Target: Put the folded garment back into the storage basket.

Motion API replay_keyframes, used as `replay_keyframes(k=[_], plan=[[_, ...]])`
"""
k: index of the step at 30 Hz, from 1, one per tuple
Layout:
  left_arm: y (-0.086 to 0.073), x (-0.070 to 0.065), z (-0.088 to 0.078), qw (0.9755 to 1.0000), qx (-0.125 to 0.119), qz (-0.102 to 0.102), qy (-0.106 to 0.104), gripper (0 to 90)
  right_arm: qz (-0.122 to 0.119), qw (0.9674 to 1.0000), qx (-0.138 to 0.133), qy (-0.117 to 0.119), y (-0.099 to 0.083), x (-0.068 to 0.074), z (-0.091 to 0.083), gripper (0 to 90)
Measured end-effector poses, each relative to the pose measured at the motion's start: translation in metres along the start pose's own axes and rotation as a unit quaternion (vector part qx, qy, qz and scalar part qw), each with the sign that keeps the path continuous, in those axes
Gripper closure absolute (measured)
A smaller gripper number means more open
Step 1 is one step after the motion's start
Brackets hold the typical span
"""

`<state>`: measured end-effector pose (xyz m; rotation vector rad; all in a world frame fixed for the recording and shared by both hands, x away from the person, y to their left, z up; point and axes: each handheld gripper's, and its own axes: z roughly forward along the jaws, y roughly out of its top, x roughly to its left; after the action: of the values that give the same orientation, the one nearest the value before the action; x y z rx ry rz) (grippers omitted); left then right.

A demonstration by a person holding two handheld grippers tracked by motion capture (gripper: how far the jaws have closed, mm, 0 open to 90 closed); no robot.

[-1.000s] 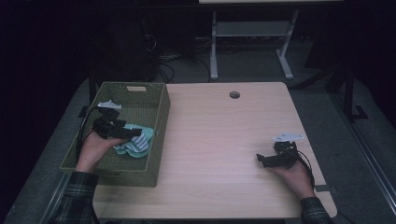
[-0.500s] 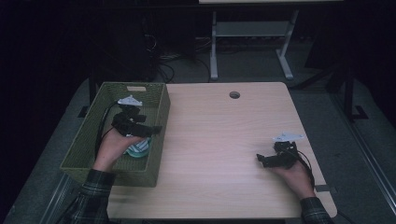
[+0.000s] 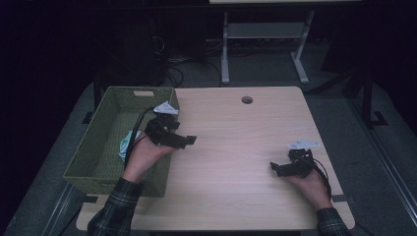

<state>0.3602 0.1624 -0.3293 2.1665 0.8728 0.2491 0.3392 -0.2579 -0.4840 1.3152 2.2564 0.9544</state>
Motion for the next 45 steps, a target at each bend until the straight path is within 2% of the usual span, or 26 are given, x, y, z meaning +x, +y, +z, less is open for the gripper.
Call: replay_keyframes(k=[7, 14, 18, 25, 28, 30, 36, 41, 44, 45], plan=[[0.004, -0.021, 0.019, 0.9997, -0.002, 0.020, -0.013, 14.6, 0.000, 1.0000, 0.000, 0.000, 0.000, 0.000, 0.000, 2.2], [0.000, -0.040, 0.038, 0.9992, -0.003, 0.035, -0.021, 14.6, 0.001, 1.0000, 0.000, 0.000, 0.000, 0.000, 0.000, 2.2], [-0.004, -0.046, 0.046, 0.9989, 0.000, 0.041, -0.022, 14.5, 0.000, 1.0000, 0.000, 0.000, 0.000, 0.000, 0.000, 2.2], [-0.016, -0.053, 0.061, 0.9989, -0.010, 0.042, -0.016, 14.5, 0.003, 1.0000, 0.001, 0.000, 0.000, 0.000, 0.000, 2.2], [-0.023, -0.055, 0.070, 0.9990, -0.005, 0.042, -0.017, 14.3, 0.002, 1.0000, 0.001, 0.000, 0.000, 0.000, 0.000, 2.2], [-0.028, -0.057, 0.077, 0.9985, 0.005, 0.051, -0.016, 14.2, 0.002, 1.0000, 0.001, 0.000, 0.000, 0.000, 0.000, 2.2], [-0.042, -0.060, 0.097, 0.9983, 0.019, 0.053, -0.016, 13.9, 0.002, 1.0000, 0.001, 0.000, 0.000, 0.000, 0.000, 2.2], [-0.056, -0.060, 0.115, 0.9976, 0.042, 0.053, -0.016, 13.4, 0.001, 1.0000, 0.001, 0.000, 0.000, 0.000, 0.000, 2.2], [-0.061, -0.059, 0.122, 0.9966, 0.057, 0.060, -0.008, 13.4, 0.003, 1.0000, 0.001, 0.000, 0.000, 0.000, 0.000, 2.2], [-0.062, -0.058, 0.124, 0.9966, 0.060, 0.055, -0.009, 13.3, 0.002, 1.0000, 0.001, 0.000, 0.000, 0.000, 0.000, 2.2]])
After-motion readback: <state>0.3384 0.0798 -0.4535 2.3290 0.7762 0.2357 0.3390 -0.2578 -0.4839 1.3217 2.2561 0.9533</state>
